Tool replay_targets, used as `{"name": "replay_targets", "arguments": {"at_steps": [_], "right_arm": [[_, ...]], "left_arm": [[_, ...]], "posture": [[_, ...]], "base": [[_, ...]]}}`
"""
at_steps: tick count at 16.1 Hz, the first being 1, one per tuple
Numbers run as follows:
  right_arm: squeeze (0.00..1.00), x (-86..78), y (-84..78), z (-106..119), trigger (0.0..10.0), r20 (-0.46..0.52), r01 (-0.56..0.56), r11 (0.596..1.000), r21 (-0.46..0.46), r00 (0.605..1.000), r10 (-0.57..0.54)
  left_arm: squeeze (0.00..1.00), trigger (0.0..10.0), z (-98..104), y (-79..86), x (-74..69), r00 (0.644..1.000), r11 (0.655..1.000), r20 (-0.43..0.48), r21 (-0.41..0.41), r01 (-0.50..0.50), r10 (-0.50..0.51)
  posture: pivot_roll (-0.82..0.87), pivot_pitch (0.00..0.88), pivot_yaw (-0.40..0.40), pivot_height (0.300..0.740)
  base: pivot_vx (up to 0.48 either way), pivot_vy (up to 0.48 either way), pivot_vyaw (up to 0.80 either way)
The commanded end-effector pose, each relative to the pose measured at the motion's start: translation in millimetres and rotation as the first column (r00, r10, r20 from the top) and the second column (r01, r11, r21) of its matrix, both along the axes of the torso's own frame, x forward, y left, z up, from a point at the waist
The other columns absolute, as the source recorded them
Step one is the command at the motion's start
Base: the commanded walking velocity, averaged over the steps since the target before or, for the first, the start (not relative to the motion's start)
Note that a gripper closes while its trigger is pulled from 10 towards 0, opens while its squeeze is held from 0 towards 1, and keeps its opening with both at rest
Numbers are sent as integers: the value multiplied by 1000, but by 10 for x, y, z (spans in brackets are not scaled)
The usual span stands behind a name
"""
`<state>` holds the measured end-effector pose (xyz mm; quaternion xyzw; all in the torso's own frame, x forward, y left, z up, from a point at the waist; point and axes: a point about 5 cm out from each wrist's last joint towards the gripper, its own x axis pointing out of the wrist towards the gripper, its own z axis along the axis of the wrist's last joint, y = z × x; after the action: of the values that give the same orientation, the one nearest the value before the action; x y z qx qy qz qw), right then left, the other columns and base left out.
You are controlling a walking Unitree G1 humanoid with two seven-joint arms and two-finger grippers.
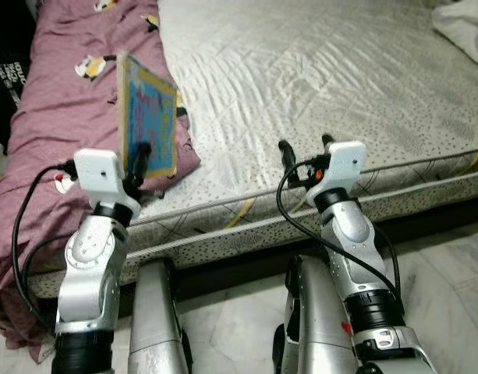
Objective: Clean up the room
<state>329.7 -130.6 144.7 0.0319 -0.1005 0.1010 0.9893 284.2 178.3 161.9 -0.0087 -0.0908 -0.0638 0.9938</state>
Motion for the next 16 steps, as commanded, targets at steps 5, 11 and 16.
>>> {"name": "replay_targets", "arguments": {"at_steps": [5,11,16], "right_arm": [[0,69,-35,107,10000,45,26,1000,5,999,-26],[0,88,-69,111,10000,49,39,999,-2,998,-39],[0,128,-144,170,10000,69,73,997,-15,995,-72]], "left_arm": [[0,5765,144,-111,32,997,999,75,47,-2,-1],[0,10000,14,-96,81,997,995,11,69,-78,77],[0,10000,-2,-121,103,994,988,5,100,-113,113]], "posture": [[23,0,34,594],[19,0,23,664],[13,0,31,729]], "base": [[0,0,0],[0,0,0],[0,0,0]]}}
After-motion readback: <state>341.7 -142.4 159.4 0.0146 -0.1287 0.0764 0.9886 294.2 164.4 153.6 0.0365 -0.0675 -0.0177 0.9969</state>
